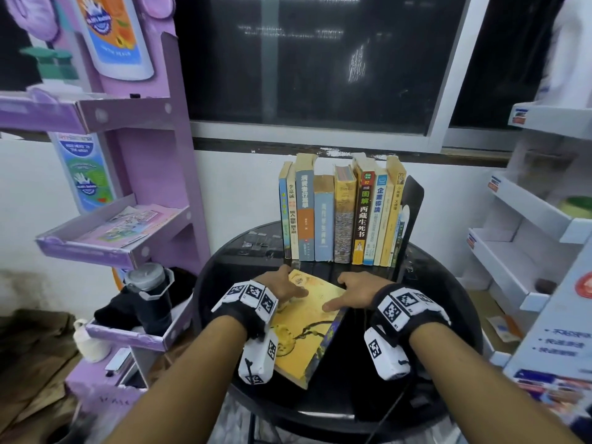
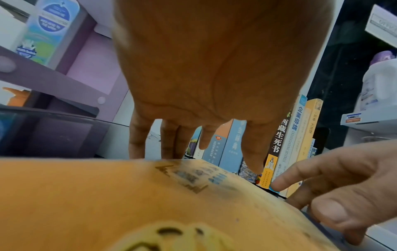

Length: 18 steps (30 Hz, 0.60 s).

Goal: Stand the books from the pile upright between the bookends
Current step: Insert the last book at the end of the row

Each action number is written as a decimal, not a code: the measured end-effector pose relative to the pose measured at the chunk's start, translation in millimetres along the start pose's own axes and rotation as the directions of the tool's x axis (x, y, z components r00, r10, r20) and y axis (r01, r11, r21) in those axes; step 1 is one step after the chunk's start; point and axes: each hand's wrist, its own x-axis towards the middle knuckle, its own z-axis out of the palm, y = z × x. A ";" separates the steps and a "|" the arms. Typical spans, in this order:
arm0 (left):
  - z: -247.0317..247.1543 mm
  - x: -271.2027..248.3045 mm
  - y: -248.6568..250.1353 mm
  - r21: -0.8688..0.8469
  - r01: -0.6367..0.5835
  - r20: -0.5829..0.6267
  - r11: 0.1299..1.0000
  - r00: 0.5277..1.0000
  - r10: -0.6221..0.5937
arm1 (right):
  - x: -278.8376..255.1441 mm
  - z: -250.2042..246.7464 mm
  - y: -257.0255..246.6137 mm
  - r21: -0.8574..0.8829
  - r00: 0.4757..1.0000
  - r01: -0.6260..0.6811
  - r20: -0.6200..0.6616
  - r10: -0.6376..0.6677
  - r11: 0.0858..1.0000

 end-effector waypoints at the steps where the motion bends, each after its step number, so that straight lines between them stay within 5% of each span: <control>1: -0.2 -0.5 -0.1 0.013 0.002 0.004 1.000 1.000 -0.002 | 0.1 1.0 -2.8 -0.022 1.000 -0.001 0.000 0.001 1.000; 9: 7.1 -3.9 -0.2 0.176 -0.021 -0.039 0.984 0.999 0.028 | 3.5 7.5 -13.2 -0.141 0.999 0.000 -0.033 -0.005 0.990; 18: 8.0 0.8 -6.1 0.104 -0.011 -0.062 0.995 0.998 0.018 | 0.1 6.8 -13.2 0.012 0.999 -0.024 -0.048 0.025 1.000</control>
